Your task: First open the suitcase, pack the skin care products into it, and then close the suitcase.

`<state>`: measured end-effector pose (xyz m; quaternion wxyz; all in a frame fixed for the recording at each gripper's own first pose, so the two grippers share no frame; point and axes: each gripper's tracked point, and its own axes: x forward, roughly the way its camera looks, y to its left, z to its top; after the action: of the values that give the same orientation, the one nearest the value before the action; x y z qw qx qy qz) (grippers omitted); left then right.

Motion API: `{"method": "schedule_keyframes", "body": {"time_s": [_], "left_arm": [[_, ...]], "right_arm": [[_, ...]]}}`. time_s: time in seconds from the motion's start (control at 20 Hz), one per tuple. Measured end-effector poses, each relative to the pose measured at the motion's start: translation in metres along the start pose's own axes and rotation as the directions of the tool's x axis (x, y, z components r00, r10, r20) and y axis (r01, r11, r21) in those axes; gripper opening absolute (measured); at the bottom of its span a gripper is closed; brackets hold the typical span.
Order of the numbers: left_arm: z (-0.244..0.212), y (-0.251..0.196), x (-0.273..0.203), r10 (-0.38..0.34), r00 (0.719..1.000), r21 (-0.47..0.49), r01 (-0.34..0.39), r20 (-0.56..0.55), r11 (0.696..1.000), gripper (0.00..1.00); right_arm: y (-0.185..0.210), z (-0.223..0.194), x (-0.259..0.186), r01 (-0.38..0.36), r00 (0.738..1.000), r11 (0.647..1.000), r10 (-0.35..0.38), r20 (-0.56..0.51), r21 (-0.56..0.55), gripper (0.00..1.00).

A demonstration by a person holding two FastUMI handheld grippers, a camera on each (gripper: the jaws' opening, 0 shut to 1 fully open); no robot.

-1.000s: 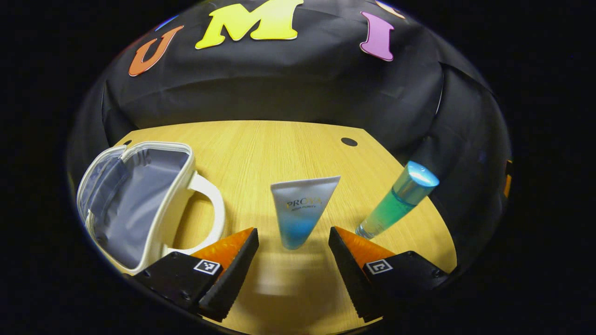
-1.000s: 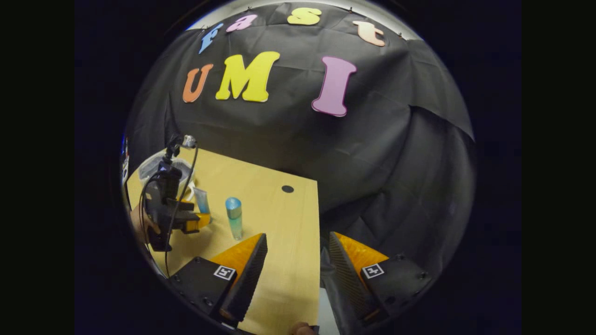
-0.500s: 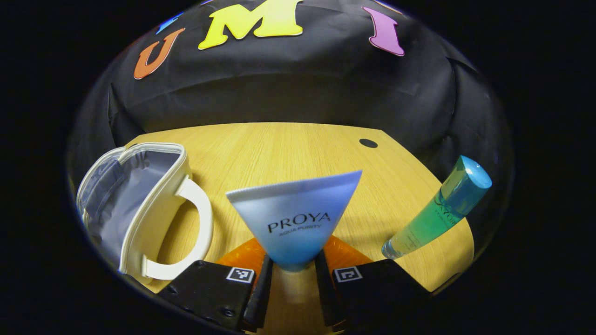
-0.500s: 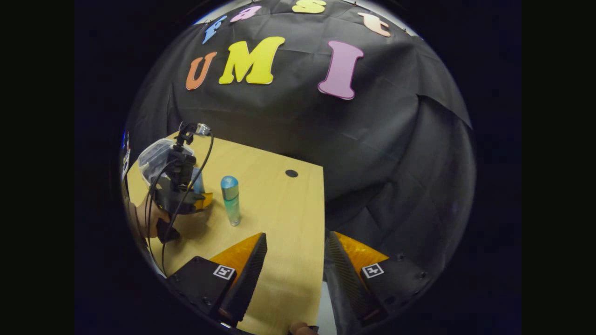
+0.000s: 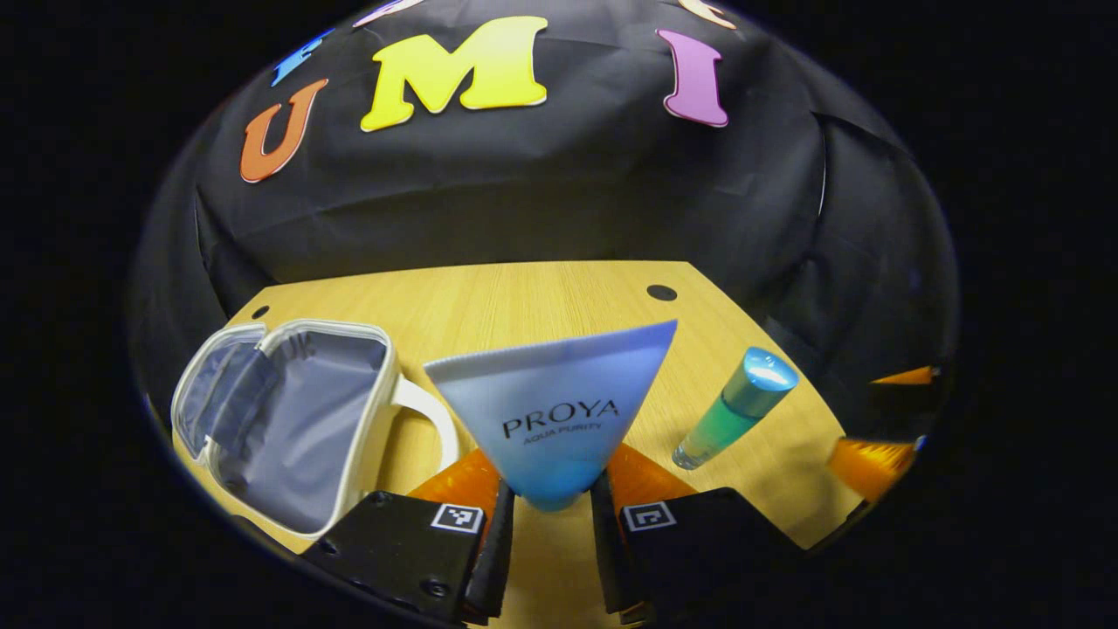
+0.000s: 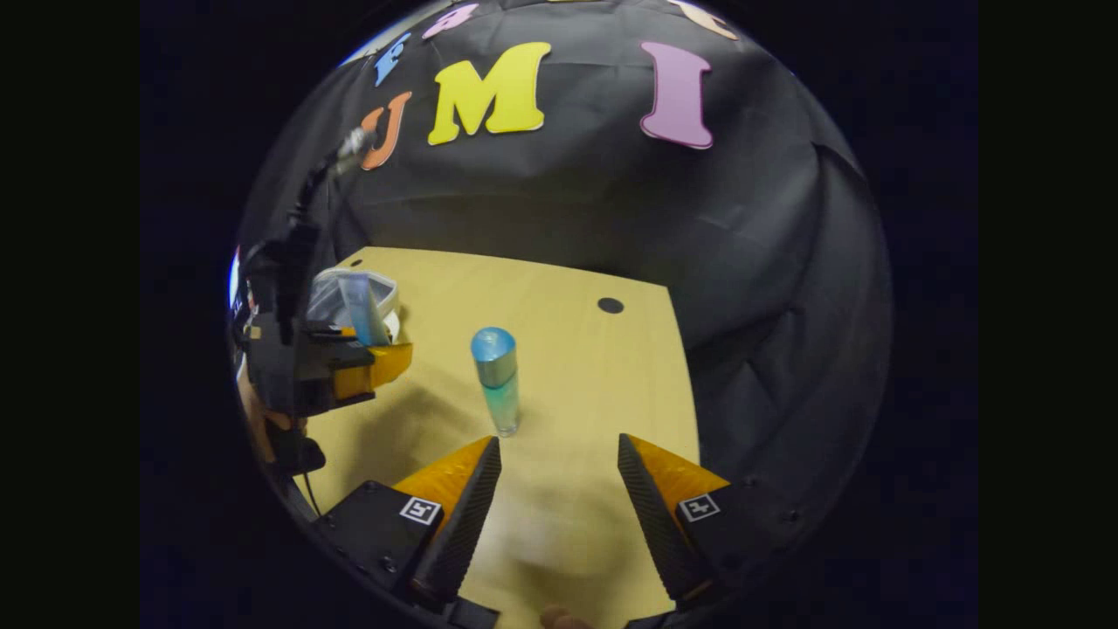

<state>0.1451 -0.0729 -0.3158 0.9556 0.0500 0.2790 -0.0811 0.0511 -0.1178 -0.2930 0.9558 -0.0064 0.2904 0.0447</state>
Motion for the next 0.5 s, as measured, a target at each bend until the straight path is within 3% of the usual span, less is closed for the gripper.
{"method": "schedule_keyframes", "body": {"time_s": [0.25, 0.5], "left_arm": [[0.019, 0.021, -0.06, 0.03, 1.0, -0.01, -0.03, 0.007, 1.0, 0.43], [0.04, 0.06, -0.114, 0.089, 0.995, 0.008, -0.089, 0.044, 0.996, 0.43]], "right_arm": [[0.042, 0.015, 0.051, -0.031, 0.999, 0.999, 0.031, 0.012, 0.03, 0.8], [0.048, 0.015, 0.099, -0.009, 1.0, 0.998, 0.01, -0.008, 0.058, 0.77]]}}
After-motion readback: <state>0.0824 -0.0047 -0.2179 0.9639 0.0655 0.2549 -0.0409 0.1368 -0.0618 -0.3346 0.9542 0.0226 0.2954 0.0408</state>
